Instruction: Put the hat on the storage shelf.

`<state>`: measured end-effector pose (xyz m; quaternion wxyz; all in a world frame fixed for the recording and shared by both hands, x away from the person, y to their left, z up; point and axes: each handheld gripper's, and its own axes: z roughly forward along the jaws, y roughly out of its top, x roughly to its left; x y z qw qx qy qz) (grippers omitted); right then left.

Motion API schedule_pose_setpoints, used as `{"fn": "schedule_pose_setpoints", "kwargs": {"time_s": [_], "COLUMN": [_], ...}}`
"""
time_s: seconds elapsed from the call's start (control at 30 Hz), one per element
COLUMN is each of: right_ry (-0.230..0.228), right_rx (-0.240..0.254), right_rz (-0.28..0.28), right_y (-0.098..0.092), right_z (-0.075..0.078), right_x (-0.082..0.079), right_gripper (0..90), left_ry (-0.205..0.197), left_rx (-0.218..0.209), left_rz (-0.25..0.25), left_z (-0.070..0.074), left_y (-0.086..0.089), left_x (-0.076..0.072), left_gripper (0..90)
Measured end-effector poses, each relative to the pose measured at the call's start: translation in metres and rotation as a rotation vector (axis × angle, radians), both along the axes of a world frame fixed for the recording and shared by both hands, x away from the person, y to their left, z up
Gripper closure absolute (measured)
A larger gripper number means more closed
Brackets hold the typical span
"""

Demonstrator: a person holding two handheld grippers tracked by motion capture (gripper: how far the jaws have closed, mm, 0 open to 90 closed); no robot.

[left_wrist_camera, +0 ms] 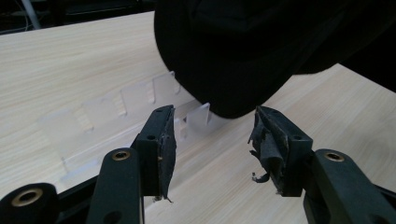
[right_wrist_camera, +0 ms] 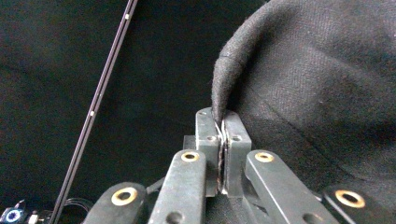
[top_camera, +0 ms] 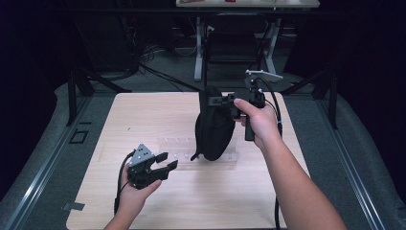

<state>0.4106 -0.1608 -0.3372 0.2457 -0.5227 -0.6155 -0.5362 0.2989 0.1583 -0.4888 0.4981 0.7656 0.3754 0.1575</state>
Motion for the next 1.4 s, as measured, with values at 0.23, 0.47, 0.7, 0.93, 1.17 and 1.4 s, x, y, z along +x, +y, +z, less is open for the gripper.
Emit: {"fn": "schedule_pose_setpoints", "kwargs": {"time_s": [0.23,0.47,0.7,0.93,1.17,1.4], "right_ry": [0.002,0.001,0.000,0.002,-0.002,-0.004], "right_rx": [-0.003,-0.002,-0.002,-0.004,-0.014,-0.012], "right_rz": [-0.003,0.000,0.000,0.011,0.011,0.017], "right_y": [0.004,0.008,0.012,0.017,0.018,0.019], "right_z": [0.001,0.001,0.000,0.001,0.002,0.002], "right_x": [0.001,0.001,0.001,0.001,-0.001,-0.002], "right_gripper": [88.1,88.1,88.1,87.9,87.6,87.0], "left_ry": [-0.017,-0.027,-0.028,-0.027,-0.074,-0.082], "left_rx": [0.032,0.045,0.065,0.104,0.158,0.172], "left_rz": [-0.045,-0.086,-0.093,-0.088,-0.089,-0.082], "left_z": [0.006,0.010,0.009,0.006,0.005,0.005], "left_y": [-0.022,-0.039,-0.050,-0.056,-0.059,-0.059], "left_x": [0.004,0.006,0.009,0.011,0.007,0.006], "left_gripper": [52.1,57.0,62.9,75.0,79.8,81.0]}}
